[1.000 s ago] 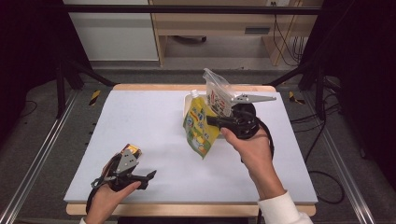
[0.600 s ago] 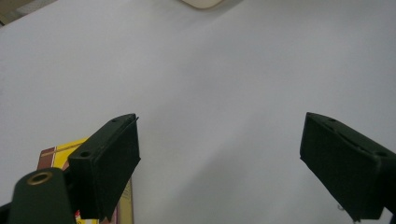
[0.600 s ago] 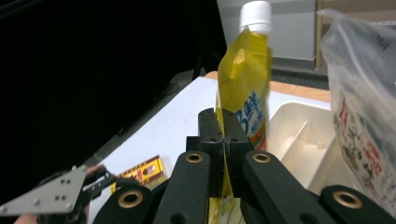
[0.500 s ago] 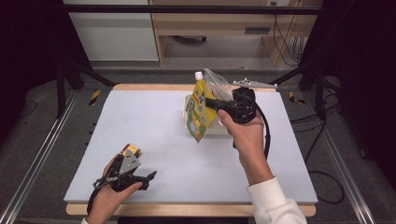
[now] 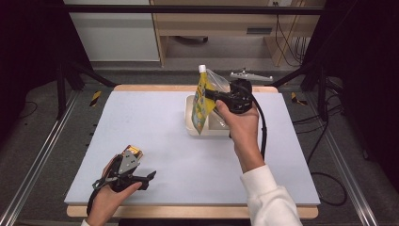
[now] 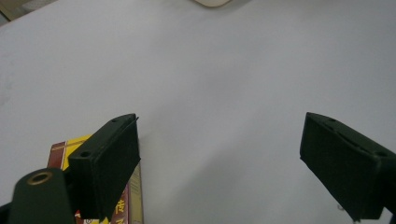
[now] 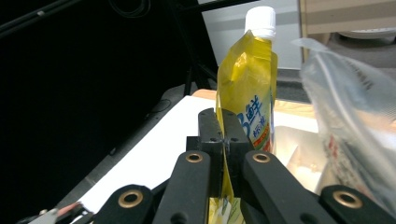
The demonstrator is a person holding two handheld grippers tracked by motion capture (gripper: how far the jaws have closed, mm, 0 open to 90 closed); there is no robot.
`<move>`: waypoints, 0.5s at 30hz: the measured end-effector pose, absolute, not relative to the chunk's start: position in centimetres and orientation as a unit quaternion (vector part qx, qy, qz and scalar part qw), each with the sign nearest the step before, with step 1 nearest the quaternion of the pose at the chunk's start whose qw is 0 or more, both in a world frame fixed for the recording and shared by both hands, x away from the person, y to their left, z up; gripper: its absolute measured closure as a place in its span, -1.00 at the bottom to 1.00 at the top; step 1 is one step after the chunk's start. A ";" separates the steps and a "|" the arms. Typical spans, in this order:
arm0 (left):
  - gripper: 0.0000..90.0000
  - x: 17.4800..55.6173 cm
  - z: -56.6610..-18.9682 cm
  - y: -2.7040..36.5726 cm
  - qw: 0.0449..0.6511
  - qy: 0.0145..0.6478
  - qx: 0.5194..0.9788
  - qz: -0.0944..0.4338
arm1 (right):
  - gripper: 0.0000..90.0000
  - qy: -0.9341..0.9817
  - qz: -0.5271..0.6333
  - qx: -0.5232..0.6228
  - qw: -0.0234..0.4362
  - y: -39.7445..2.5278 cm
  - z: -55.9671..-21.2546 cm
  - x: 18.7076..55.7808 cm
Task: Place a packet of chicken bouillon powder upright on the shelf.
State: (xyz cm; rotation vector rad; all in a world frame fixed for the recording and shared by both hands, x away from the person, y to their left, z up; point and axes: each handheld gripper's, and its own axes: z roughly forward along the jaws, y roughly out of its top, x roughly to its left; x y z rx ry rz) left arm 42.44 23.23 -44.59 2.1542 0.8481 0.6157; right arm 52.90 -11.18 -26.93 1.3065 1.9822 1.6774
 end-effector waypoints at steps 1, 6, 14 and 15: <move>-0.74 42.4 -44.6 23.2 0.364 0.329 0.838 0.239 | 1.00 0.677 0.571 0.449 0.119 -11.2 -27.0 53.1; -0.74 42.4 -44.6 23.2 0.366 0.331 0.836 0.239 | 1.00 0.676 0.562 0.458 0.129 -11.6 -27.1 54.2; -0.74 42.3 -44.7 23.0 0.366 0.328 0.837 0.238 | 1.00 0.670 0.554 0.472 0.148 -11.8 -27.3 55.9; -0.74 42.3 -44.7 23.0 0.367 0.328 0.838 0.237 | 1.00 0.670 0.554 0.472 0.149 -11.8 -27.4 56.0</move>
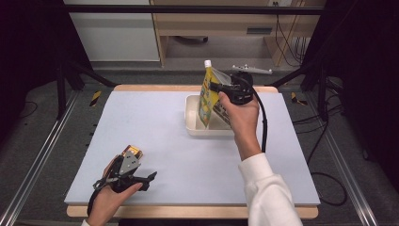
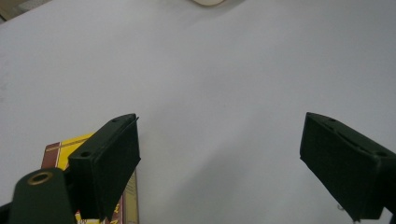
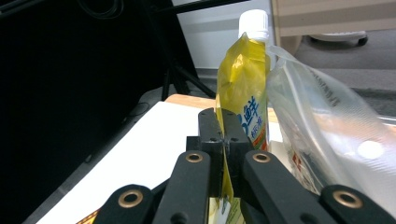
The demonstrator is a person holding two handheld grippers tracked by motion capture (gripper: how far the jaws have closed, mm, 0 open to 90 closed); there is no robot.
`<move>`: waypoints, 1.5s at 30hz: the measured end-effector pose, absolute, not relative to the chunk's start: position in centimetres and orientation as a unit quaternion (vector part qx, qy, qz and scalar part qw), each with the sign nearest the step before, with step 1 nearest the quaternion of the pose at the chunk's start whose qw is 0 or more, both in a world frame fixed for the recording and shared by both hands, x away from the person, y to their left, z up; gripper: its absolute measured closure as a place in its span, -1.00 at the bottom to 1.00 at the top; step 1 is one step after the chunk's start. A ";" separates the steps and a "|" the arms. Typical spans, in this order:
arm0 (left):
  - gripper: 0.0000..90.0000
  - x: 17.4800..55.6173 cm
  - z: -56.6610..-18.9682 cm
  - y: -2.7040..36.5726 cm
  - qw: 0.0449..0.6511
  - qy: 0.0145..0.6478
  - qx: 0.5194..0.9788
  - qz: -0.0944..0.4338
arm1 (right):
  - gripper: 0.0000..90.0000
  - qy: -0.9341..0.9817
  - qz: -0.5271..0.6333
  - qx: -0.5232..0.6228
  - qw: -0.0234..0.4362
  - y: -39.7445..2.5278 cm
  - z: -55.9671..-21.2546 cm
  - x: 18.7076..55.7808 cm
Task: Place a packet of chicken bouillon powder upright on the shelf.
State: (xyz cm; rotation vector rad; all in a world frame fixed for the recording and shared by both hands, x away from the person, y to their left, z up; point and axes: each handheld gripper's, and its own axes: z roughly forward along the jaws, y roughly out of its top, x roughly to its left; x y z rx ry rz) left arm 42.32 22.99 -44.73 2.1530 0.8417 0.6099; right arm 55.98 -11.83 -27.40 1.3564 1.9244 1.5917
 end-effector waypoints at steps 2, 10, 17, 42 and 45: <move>-0.74 42.3 -44.7 23.0 0.367 0.327 0.838 0.237 | 1.00 0.668 0.551 0.475 0.155 -11.8 -27.7 56.5; -0.74 42.3 -44.9 22.8 0.365 0.323 0.842 0.233 | 1.00 0.664 0.542 0.485 0.170 -11.7 -28.5 58.0; -0.74 42.3 -44.9 22.8 0.365 0.322 0.842 0.232 | 1.00 0.667 0.532 0.487 0.184 -11.3 -29.0 58.5; -0.74 42.2 -44.9 22.8 0.368 0.317 0.844 0.227 | 1.00 0.657 0.525 0.502 0.201 -11.3 -29.3 59.1; -0.74 42.2 -44.8 22.8 0.368 0.316 0.845 0.228 | 1.00 0.656 0.523 0.506 0.201 -11.1 -29.3 59.1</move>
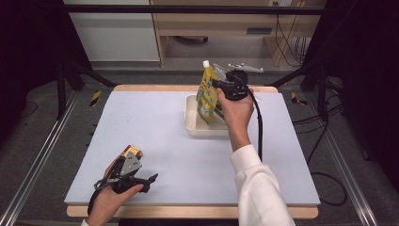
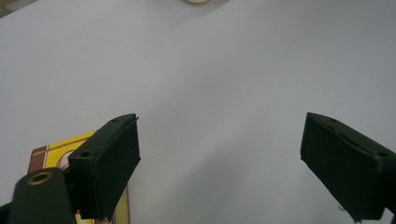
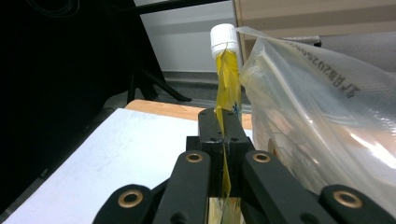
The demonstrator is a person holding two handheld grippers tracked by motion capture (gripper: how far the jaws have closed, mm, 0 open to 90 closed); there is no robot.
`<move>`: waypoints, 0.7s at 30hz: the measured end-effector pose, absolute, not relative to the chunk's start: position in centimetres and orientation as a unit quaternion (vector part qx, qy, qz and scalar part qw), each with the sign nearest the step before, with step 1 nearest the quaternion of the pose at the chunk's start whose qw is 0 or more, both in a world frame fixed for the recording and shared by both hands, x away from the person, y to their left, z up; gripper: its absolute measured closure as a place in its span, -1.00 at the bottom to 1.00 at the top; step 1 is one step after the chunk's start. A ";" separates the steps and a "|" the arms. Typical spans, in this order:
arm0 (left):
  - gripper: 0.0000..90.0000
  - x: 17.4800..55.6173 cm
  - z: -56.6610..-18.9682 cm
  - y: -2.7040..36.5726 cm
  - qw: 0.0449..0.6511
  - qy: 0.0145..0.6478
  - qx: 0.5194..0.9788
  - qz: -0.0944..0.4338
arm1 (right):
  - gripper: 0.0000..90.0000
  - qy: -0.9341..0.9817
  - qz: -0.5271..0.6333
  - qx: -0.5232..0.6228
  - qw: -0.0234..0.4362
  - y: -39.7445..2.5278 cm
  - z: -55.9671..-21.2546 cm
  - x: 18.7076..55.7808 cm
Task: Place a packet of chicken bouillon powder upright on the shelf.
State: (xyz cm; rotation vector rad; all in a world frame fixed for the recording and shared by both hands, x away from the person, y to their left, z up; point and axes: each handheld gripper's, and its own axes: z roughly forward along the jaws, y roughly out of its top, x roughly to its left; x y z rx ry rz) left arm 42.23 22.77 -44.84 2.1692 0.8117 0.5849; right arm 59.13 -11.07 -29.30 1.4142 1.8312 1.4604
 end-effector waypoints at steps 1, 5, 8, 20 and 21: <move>-0.74 42.2 -44.8 22.8 0.368 0.316 0.845 0.228 | 1.00 0.657 0.521 0.506 0.202 -11.0 -29.3 59.2; -0.74 42.2 -44.8 22.8 0.369 0.316 0.844 0.228 | 1.00 0.661 0.517 0.505 0.199 -10.3 -29.7 59.4; -0.74 42.2 -44.8 22.9 0.367 0.315 0.845 0.228 | 1.00 0.662 0.518 0.505 0.195 -10.0 -30.0 59.5; -0.74 42.2 -44.8 22.8 0.367 0.314 0.845 0.228 | 1.00 0.677 0.505 0.490 0.217 -9.6 -30.9 59.3; -0.74 42.2 -44.8 22.8 0.365 0.313 0.847 0.228 | 1.00 0.677 0.505 0.490 0.217 -9.6 -30.9 59.3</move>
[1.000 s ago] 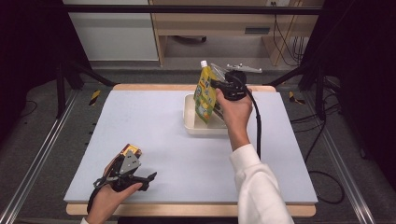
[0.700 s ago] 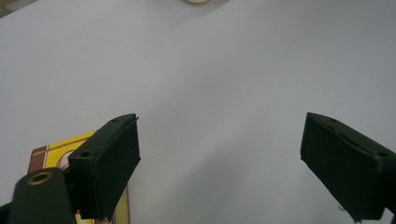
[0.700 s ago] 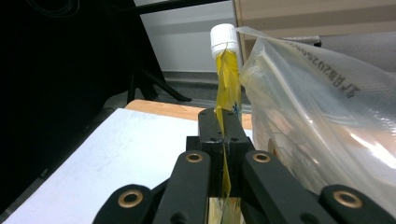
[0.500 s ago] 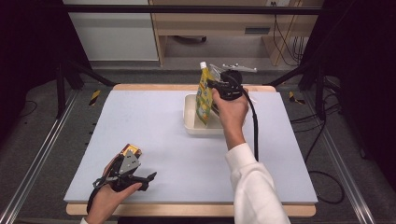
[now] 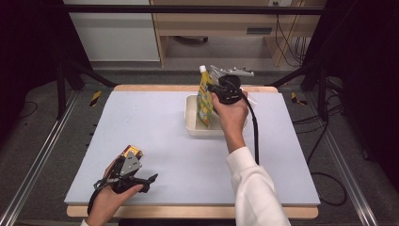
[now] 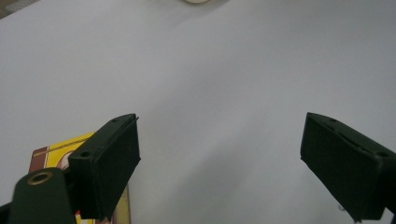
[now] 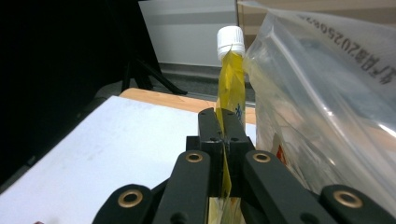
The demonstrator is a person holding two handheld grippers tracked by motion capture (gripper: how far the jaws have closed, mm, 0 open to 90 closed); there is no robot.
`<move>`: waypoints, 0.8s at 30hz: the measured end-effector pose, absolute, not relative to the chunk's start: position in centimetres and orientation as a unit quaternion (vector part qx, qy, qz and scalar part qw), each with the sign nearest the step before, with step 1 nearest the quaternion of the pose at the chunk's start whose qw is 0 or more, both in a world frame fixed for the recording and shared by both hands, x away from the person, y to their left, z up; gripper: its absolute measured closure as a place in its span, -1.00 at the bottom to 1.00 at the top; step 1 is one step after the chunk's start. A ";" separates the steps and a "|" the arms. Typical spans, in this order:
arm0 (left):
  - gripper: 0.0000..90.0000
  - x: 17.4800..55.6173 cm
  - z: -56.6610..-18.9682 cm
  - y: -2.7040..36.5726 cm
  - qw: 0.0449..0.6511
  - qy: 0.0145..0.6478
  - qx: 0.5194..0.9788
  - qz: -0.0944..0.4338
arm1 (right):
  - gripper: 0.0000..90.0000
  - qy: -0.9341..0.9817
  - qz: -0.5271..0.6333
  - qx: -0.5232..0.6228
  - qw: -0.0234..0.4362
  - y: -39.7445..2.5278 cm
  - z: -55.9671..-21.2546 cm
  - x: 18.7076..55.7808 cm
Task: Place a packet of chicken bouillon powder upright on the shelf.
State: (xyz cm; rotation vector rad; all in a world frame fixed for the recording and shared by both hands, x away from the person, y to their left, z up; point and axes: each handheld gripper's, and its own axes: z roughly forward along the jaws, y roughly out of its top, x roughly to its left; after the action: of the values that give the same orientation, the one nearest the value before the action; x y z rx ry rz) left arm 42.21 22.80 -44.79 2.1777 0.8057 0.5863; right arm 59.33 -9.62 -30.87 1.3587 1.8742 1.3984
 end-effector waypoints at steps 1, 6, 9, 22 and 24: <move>-0.74 42.2 -44.8 22.8 0.365 0.313 0.847 0.228 | 1.00 0.677 0.504 0.489 0.219 -9.5 -31.0 59.3; -0.74 42.2 -44.8 22.8 0.364 0.312 0.847 0.228 | 1.00 0.685 0.490 0.487 0.230 -9.2 -31.2 59.2; -0.74 42.2 -44.8 22.8 0.364 0.312 0.848 0.228 | 1.00 0.691 0.480 0.486 0.237 -9.1 -31.3 59.1; -0.74 42.2 -44.8 22.8 0.362 0.312 0.849 0.227 | 1.00 0.698 0.470 0.492 0.221 -9.0 -32.3 59.2; -0.74 42.2 -44.8 22.8 0.362 0.313 0.848 0.228 | 1.00 0.700 0.469 0.491 0.221 -9.0 -32.4 59.2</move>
State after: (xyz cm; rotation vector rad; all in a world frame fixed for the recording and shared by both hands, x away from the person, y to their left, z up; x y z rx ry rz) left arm 42.20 22.78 -44.82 2.1842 0.8059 0.5864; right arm 59.20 -9.04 -32.45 1.3581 1.9343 1.2979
